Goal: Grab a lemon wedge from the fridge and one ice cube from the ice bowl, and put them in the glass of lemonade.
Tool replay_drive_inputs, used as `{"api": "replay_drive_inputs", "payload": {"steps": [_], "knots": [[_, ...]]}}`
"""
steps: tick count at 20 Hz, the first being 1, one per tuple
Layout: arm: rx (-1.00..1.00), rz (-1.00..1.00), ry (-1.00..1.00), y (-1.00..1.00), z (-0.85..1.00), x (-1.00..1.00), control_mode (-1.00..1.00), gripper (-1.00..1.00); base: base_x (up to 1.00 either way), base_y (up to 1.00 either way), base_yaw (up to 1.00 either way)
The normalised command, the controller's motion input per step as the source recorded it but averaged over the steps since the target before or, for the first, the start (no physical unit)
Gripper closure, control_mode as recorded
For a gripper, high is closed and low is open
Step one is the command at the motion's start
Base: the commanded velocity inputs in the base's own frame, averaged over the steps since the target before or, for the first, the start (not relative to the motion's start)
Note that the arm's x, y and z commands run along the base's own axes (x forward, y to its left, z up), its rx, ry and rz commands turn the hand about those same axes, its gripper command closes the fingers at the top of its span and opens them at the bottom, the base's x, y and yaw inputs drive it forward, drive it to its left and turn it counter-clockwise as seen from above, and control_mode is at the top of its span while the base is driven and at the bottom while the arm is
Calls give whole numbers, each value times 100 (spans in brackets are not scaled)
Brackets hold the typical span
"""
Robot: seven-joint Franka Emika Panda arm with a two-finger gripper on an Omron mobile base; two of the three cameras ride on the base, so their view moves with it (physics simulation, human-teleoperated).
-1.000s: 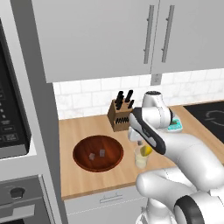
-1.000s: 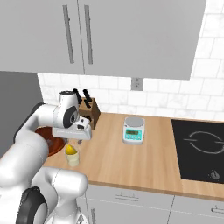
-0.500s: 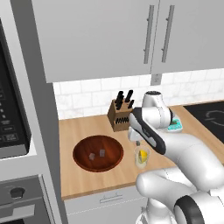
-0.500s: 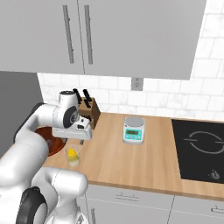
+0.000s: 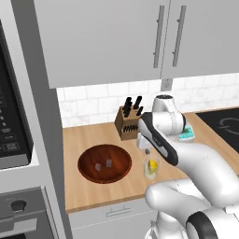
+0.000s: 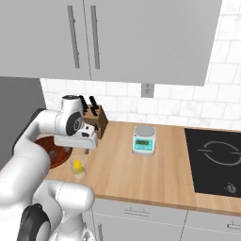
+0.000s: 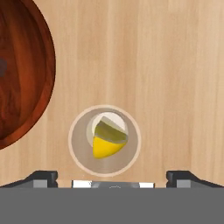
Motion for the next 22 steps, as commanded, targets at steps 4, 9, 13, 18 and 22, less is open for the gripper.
{"api": "replay_drive_inputs", "payload": {"steps": [4, 9, 13, 18, 22], "knots": [[-1, 0, 0, 16, 47, -11, -100, -100, 0, 0, 0], [-11, 0, -4, 29, 71, 0, -100, -100, 0, 0, 0], [-3, 0, -7, 14, 43, 0, -100, -100, 0, 0, 0], [0, 0, -6, 1, 6, 0, -100, -100, 0, 0, 0], [2, 0, -13, 0, 14, 0, -100, -100, 0, 0, 0]]}}
